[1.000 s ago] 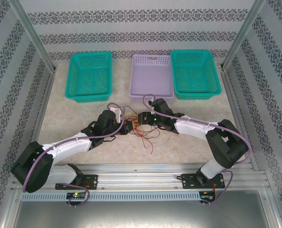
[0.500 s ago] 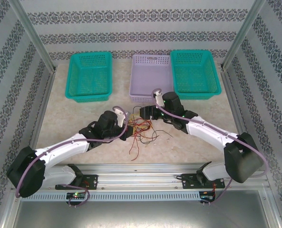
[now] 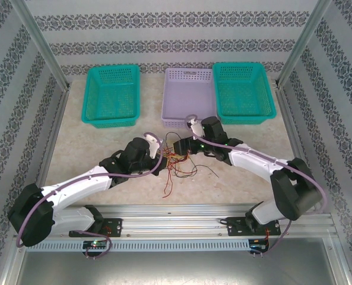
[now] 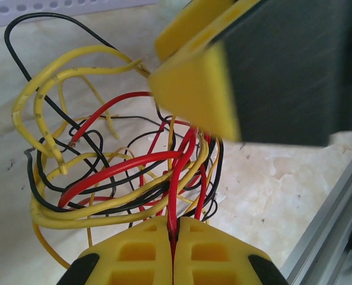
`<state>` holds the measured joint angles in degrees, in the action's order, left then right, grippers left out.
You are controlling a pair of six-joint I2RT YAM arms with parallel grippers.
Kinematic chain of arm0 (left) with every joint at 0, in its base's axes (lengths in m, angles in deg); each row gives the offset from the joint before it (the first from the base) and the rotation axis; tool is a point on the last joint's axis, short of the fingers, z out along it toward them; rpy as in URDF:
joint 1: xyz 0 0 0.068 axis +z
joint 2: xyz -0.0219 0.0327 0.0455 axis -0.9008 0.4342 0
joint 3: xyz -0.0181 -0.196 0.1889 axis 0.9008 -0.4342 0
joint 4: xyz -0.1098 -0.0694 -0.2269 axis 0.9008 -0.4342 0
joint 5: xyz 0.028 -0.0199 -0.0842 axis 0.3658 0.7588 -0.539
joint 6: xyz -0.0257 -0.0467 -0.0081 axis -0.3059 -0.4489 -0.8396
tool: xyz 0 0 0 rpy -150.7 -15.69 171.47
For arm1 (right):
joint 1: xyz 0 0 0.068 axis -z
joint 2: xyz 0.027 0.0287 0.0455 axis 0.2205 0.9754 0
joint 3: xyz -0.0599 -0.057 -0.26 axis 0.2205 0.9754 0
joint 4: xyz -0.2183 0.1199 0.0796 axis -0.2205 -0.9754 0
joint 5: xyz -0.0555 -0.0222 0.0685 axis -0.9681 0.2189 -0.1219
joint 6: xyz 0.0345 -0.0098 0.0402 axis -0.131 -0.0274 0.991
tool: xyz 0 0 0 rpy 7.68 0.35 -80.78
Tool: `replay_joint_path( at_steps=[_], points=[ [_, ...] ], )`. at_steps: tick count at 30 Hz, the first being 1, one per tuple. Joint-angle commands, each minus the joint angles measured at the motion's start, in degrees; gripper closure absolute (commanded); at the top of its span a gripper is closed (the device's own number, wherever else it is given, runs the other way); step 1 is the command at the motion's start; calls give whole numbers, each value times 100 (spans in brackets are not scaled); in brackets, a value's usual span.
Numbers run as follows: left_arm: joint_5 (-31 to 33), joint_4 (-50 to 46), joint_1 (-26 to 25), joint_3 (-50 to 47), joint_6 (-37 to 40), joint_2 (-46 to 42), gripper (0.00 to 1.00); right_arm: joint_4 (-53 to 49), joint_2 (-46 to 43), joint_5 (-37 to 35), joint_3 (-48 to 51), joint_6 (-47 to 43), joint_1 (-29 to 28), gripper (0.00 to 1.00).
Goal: Untangle the cables
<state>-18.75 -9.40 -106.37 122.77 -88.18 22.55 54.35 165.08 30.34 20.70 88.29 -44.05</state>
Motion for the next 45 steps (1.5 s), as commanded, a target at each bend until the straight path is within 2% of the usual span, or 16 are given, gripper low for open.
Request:
replay_joint_path(
  at_steps=[1, 6, 9, 11, 16, 19, 22, 29, 37, 45],
  points=[
    [-101, 72, -154, 178, 227, -108, 100, 311, 240, 87, -53, -249, -57, 24],
    [-52, 78, -244, 267, 311, -91, 100, 297, 654, -36, -297, -386, -306, 28],
    [-37, 97, -278, 332, 345, -108, 100, 345, 765, -198, -327, -373, -337, 39],
    [-53, 96, -289, 353, 357, -143, 100, 432, 756, -347, -279, -342, -319, 51],
    [-125, 141, -333, 342, 360, -242, 100, 533, 739, -491, -300, -207, -231, 72],
    [-134, 154, -359, 325, 368, -323, 100, 496, 704, -596, -348, -177, -196, 89],
    [-118, 81, -368, 352, 387, -409, 100, 508, 545, -786, -269, -114, -130, 98],
    [-2, -270, -386, 471, 403, -615, 100, 423, -283, -1428, 301, 62, 287, 100],
    [372, -663, -386, 519, 409, -739, 100, 204, -1282, -1624, 791, 147, 807, 100],
    [1502, -1511, -378, 947, 296, -563, 100, -606, -2421, -2535, 1011, 544, 1454, 100]
  ],
)
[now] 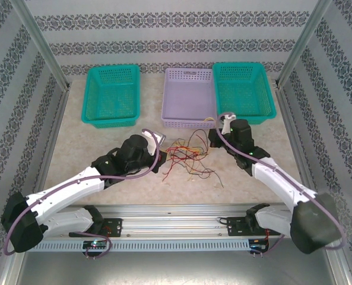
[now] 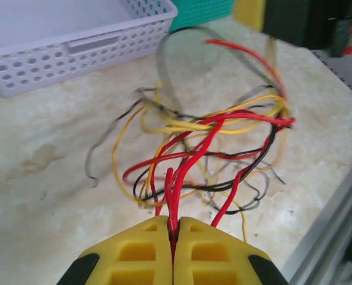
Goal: Untangle the cables
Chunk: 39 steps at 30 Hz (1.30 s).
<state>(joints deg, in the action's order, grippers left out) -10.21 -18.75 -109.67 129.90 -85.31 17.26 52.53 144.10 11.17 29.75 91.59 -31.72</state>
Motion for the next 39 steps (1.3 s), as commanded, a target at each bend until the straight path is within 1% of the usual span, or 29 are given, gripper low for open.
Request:
replay_joint_path(
  at_steps=[1, 3, 7, 10, 12, 17, 20, 25, 27, 29, 32, 35, 39],
  points=[
    [798, -658, -47, 251, -20, -66, 100, -519, -416, -666, 108, 221, 292, 100],
    [1045, -835, -38, 278, -64, -109, 100, -735, -573, -707, 100, 233, 462, 100],
    [1286, -1123, -21, 343, -156, -115, 100, -1103, -713, -754, 56, 267, 764, 100],
    [1742, -1383, 9, 374, -264, -172, 100, -1386, -847, -857, 21, 338, 1029, 100],
    [1999, -1515, 77, 365, -337, -281, 100, -1499, -944, -836, 45, 415, 1277, 100],
    [2324, -1804, 299, 398, -560, -316, 100, -1747, -1126, -882, -21, 443, 1535, 100],
    [2371, -1933, 476, 392, -725, -234, 100, -1939, -1208, -982, -116, 462, 1703, 100],
    [2393, -2006, 721, 274, -980, -228, 100, -2220, -1288, -955, -266, 481, 1945, 100],
    [2548, -2076, 798, 217, -1056, -231, 100, -2378, -1424, -1147, -300, 484, 2062, 100],
    [2669, -2131, 893, 144, -1114, -268, 100, -2391, -1608, -1196, -255, 557, 2206, 100],
    [2643, -2041, 1047, -37, -1162, -345, 100, -2421, -1767, -1175, -234, 636, 2342, 100],
    [2640, -1963, 1095, -152, -1222, -275, 100, -2539, -1833, -1254, -287, 659, 2402, 100],
    [2737, -1886, 1128, -319, -1280, -231, 100, -2590, -2015, -1216, -296, 767, 2645, 100]
  ],
)
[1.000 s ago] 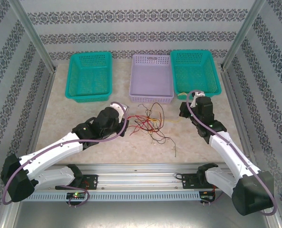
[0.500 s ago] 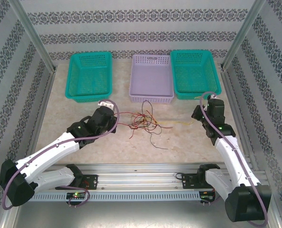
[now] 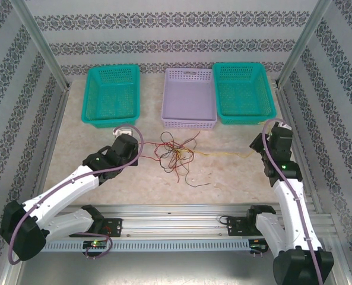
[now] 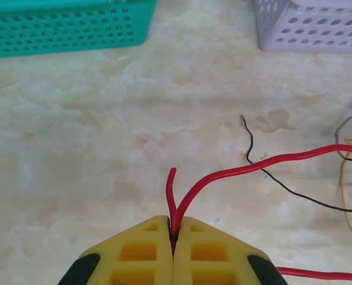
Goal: Untangle the cables
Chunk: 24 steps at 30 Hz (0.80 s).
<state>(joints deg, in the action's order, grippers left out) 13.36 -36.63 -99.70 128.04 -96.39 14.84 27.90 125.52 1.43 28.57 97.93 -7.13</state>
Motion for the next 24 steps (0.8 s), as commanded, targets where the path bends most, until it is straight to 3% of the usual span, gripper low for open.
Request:
replay_joint_path(
  at_steps=[1, 6, 14, 21, 24],
  points=[
    [399, -85, 155, -173, -194, 3, 100, -132, -208, -198, -178, 172, 253, 100],
    [209, 166, 393, -501, -351, 12, 100, -151, -245, 280, -238, 270, 563, 100],
    [94, 348, 864, -806, -548, -19, 100, -221, -478, 286, -225, 549, 937, 100],
    [-457, 721, 1157, -913, -642, 354, 100, 136, -343, 1427, -206, 856, 1041, 100],
    [-439, 761, 1160, -911, -657, 538, 100, 84, -356, 1433, -255, 771, 1039, 100]
  ],
)
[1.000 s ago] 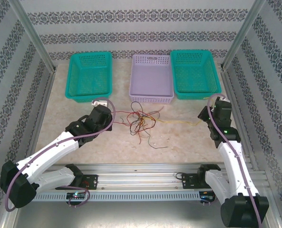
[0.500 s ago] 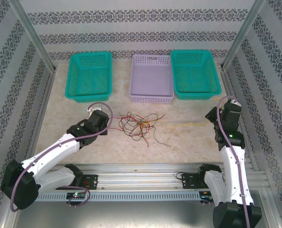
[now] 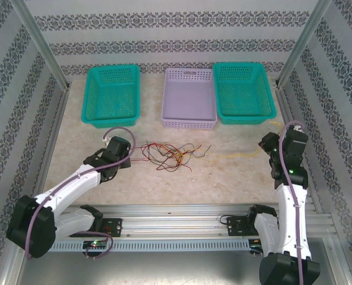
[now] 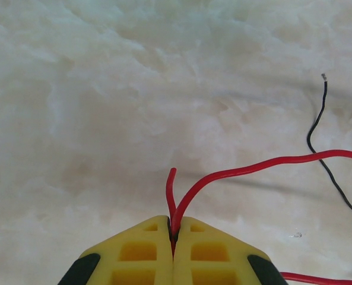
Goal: Untangle the cables
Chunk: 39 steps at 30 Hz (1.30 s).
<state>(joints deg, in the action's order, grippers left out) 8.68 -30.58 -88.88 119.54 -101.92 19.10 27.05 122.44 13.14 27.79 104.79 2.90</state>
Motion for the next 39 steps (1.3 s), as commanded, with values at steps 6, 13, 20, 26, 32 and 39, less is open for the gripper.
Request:
replay_joint_path(
  at_steps=[6, 13, 20, 26, 32, 39],
  points=[
    [-18, 203, 114, -73, -119, 125, 86, 326, -519, -6, -4, 184, 44, 100],
    [-384, 77, 116, 173, -195, 146, 45, 815, 257, 1267, 22, 353, -337, 100],
    [-773, -460, 71, 670, -231, -494, 26, 908, 473, 820, -70, 69, -1187, 100],
    [-1570, -249, -232, 1017, -271, -723, 18, 1075, 898, 376, -215, -48, -1824, 100],
    [-2489, 979, -917, 874, -450, -330, 16, 1172, 1294, 51, -435, -114, -2364, 100],
    [-2837, 1939, -1749, 1079, -645, 243, 15, 1402, 1441, -79, -469, -345, -2776, 100]
  ],
)
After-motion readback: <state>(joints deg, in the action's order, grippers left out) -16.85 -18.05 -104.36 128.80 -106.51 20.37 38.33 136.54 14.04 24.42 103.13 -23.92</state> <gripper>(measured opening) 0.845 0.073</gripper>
